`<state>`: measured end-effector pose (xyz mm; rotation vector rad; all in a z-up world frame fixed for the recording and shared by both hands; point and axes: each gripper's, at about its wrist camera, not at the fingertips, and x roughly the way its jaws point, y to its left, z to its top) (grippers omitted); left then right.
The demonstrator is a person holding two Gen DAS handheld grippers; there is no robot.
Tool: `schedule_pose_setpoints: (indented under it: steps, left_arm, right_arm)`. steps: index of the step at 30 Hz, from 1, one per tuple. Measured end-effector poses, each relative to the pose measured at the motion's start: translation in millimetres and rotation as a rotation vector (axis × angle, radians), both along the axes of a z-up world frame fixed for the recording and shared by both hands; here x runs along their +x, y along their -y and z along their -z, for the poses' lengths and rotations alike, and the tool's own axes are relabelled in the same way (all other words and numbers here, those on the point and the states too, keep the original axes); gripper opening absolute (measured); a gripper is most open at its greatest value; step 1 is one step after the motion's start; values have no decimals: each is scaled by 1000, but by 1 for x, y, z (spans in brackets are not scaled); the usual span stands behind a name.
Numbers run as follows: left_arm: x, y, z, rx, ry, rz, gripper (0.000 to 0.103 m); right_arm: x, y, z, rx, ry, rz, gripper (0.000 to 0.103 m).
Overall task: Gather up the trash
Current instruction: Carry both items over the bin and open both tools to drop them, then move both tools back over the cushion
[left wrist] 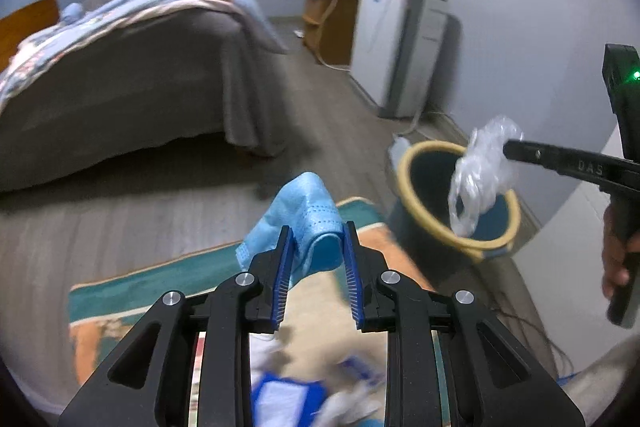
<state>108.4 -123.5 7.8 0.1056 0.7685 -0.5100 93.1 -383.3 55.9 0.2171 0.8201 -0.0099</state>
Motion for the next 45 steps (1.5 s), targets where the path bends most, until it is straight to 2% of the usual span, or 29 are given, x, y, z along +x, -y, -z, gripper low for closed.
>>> schedule_pose_setpoints:
  steps: [3, 6, 9, 16, 17, 18, 19, 20, 23, 25, 29, 33, 40, 45]
  left_arm:
    - [4, 28, -4, -6, -7, 35, 26]
    - [12, 63, -11, 10, 10, 83, 26]
    - [23, 99, -11, -7, -4, 132, 26]
    - [43, 187, 28, -14, -88, 264, 29]
    - [44, 199, 34, -7, -87, 282, 34]
    - [44, 205, 36, -6, -86, 296, 38]
    - [46, 214, 40, 1, -80, 307, 54]
    - [47, 219, 42, 5, -73, 313, 64]
    - [50, 225, 48, -3, -72, 322, 66]
    - [54, 222, 53, -2, -86, 304, 70]
    - [59, 205, 52, -1, -84, 247, 88]
    - [57, 172, 40, 4, -65, 163, 94]
    - [28, 80, 9, 26, -42, -51, 98]
    - [-1, 23, -8, 131, 22, -175, 98]
  right_arm:
    - [-1, 26, 1, -21, 9, 37, 12]
    - [3, 54, 11, 2, -2, 83, 12]
    - [7, 77, 23, 5, -17, 132, 12]
    - [19, 127, 54, 47, -67, 240, 13]
    - [20, 133, 59, 55, -76, 253, 15]
    - [20, 138, 65, 71, -85, 261, 21]
    - [21, 145, 71, 89, -97, 274, 26]
    - [20, 149, 74, 97, -104, 284, 38]
    - [18, 159, 85, 100, -131, 313, 41]
    - [17, 162, 88, 99, -144, 322, 43]
    - [16, 161, 90, 87, -153, 323, 71]
    - [16, 151, 81, 79, -137, 309, 93]
    - [18, 104, 48, 70, -69, 210, 98]
    - [19, 26, 36, -50, -59, 9, 98]
